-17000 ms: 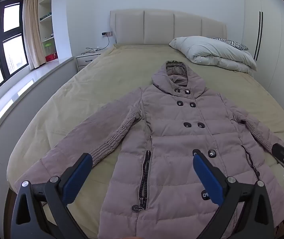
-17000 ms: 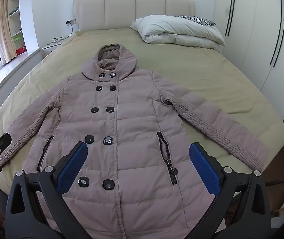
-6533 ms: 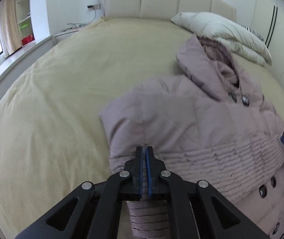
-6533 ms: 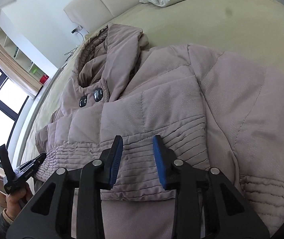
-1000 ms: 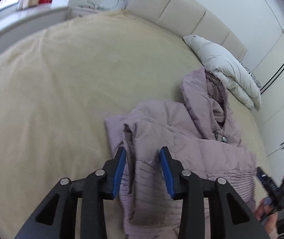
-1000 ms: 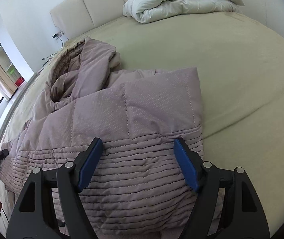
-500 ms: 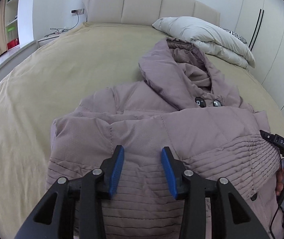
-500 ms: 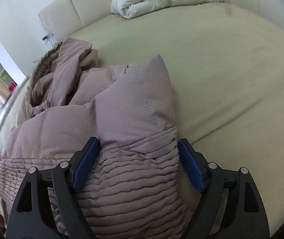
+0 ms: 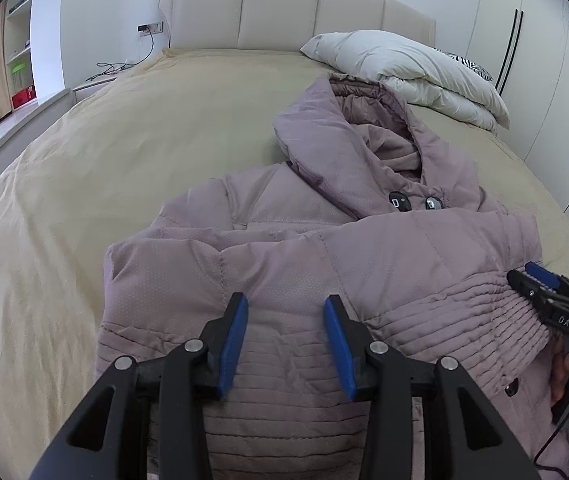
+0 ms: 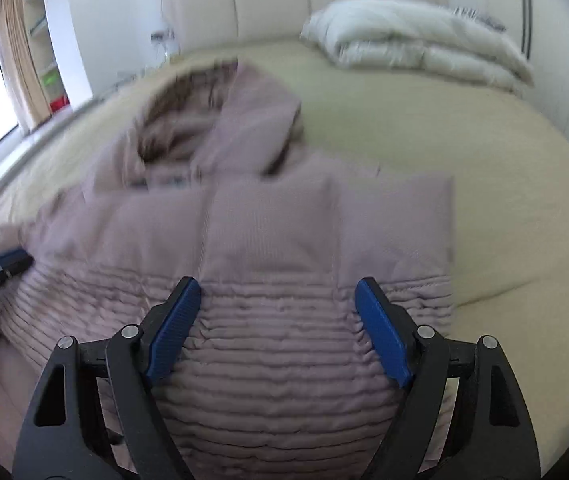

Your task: Fold large clothes

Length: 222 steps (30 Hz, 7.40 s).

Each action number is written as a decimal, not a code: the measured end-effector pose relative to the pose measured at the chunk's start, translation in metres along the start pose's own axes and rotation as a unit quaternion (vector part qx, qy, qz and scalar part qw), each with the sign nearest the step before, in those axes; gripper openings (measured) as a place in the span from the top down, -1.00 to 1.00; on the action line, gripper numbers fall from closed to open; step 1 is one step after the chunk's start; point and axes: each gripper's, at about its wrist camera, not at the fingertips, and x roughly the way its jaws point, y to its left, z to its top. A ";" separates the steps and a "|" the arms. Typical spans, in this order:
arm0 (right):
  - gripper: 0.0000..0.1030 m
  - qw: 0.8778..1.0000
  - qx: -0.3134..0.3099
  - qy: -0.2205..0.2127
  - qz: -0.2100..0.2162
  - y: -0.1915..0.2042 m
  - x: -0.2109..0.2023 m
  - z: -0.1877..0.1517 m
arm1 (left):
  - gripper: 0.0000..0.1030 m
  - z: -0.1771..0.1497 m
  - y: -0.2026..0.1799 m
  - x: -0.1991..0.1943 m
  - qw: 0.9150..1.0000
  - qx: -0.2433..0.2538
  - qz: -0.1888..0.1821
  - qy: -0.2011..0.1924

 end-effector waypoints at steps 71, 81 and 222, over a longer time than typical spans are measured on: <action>0.71 0.990 0.134 -0.028 0.036 -0.034 0.084 0.204 | 0.78 0.058 -0.067 -0.018 0.984 0.024 -0.014 -0.174; 0.75 0.987 0.008 -0.163 0.001 -0.003 -0.062 0.107 | 0.70 0.040 -0.003 -0.031 0.984 -0.121 -0.063 -0.115; 0.71 0.989 0.029 -0.079 0.119 -0.018 -0.008 0.080 | -0.01 -0.003 0.028 -0.042 0.990 -0.104 -0.081 -0.055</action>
